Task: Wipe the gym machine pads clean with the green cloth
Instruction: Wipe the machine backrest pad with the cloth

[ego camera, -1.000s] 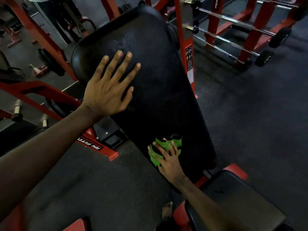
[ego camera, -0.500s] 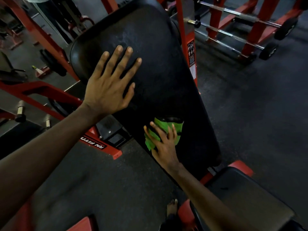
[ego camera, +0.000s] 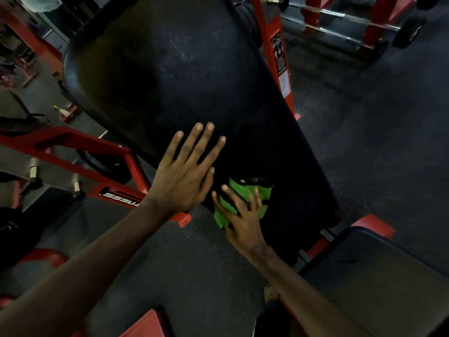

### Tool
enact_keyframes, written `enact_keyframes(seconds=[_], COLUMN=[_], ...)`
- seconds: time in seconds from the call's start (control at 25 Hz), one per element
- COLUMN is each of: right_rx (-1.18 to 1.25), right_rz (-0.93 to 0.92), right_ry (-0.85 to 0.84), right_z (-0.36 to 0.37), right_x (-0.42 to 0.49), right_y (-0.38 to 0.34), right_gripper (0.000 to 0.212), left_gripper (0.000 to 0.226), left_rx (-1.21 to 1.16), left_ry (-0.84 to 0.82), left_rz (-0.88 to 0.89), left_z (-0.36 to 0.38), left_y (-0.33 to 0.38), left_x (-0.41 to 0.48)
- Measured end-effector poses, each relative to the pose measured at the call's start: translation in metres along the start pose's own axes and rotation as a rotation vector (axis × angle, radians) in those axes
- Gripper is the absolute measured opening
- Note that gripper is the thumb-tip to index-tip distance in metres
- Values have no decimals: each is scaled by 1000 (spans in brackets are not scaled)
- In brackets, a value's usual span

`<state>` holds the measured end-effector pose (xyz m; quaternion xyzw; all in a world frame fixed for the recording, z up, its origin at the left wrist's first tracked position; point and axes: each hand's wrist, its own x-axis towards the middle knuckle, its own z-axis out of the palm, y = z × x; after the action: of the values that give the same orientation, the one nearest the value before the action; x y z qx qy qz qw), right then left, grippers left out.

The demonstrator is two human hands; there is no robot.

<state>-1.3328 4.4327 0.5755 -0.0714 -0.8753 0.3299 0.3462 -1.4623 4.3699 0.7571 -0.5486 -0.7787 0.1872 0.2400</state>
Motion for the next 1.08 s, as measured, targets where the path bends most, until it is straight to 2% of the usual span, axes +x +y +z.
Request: enact_keyframes(seconds=[0.12,0.28,0.4,0.48,0.6,0.8,0.92,1.0,1.08], right_rx=[-103,-60,102,130,126,76,79,88,53], right_rz=[-32,72,208,242,186,153,100,2,-69], right_ry=[18,-56,71,158,252,418,427,444,419], right_z=[4,-6,-14,-25,-41,-72,-77,-83,-93], right_x=[-17,-64,-16,28,66,151,156,191,240], right_y=[15,40,35,32,24,28,15,-6,-28], right_gripper=[84,89,51,44,40,36,35,34,35], left_gripper=[64,63,65,68,68,66,66,66,65], left_rx=[3,-2,-48,-24,8,26,-15,-38,-32], left_ry=[-6,-3,18,56,95,148,185,209,222], left_rz=[6,20,-66,-196,-287,-231,-293,-383,-387], left_z=[-1,-4,-16,-27,-33,-20,-28,-36,-37], left_y=[-2,-3,-6,-20,-46,-50,-60,-70,-78], left_x=[-1,0,2,5,4,3,0,0,2])
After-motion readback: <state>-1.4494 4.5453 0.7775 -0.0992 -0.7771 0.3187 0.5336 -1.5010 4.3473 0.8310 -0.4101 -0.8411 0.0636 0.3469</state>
